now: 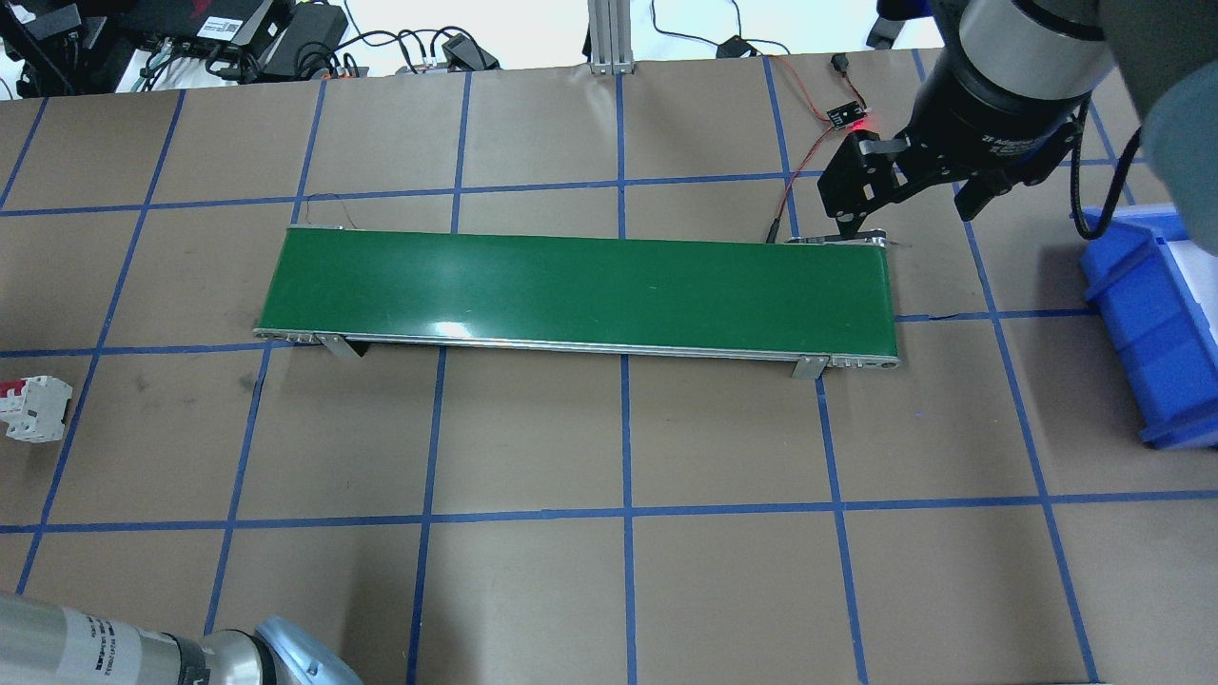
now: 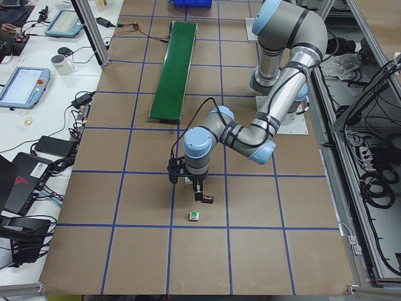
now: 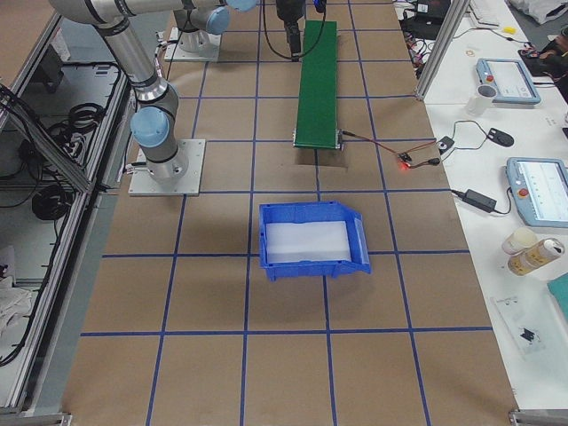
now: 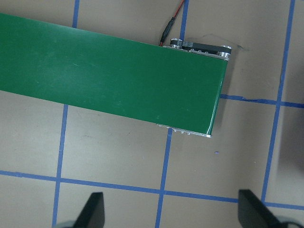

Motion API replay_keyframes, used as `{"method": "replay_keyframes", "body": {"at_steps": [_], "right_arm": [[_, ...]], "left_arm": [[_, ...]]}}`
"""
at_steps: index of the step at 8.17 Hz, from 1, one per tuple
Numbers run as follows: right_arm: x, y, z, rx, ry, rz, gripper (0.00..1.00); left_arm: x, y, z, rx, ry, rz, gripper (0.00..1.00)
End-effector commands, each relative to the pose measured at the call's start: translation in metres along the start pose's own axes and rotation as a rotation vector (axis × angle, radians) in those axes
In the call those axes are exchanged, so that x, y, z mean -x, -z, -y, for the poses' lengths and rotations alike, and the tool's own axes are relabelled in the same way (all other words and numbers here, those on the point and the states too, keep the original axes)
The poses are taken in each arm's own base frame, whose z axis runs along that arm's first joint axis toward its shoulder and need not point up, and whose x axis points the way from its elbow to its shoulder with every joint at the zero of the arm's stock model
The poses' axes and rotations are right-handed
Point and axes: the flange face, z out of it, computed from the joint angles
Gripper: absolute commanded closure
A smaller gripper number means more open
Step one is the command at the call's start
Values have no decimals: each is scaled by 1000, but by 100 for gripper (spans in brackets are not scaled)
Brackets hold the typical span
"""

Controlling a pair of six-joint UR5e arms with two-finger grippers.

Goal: Move capacitor from left to right
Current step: 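Lower the left gripper onto the brown capacitor and close on it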

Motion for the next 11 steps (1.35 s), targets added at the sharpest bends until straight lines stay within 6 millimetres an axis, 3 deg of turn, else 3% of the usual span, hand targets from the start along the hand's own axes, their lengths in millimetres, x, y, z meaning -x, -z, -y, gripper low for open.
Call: {"method": "replay_keyframes", "body": {"at_steps": [1,3,6,8,11], "right_arm": [[0,0,0,0,0,-1,0],[0,-1,0,1,0,-1,0],[0,-1,0,1,0,-1,0],[0,-1,0,1,0,-1,0],[0,-1,0,1,0,-2,0]], "left_arm": [[10,-17,6,-32,-67,44,0],[8,-60,3,6,-92,-15,0],[9,-82,-11,30,-103,-54,0],[13,-97,-31,51,-103,-80,0],[15,-99,-31,35,-122,-56,0]]}}
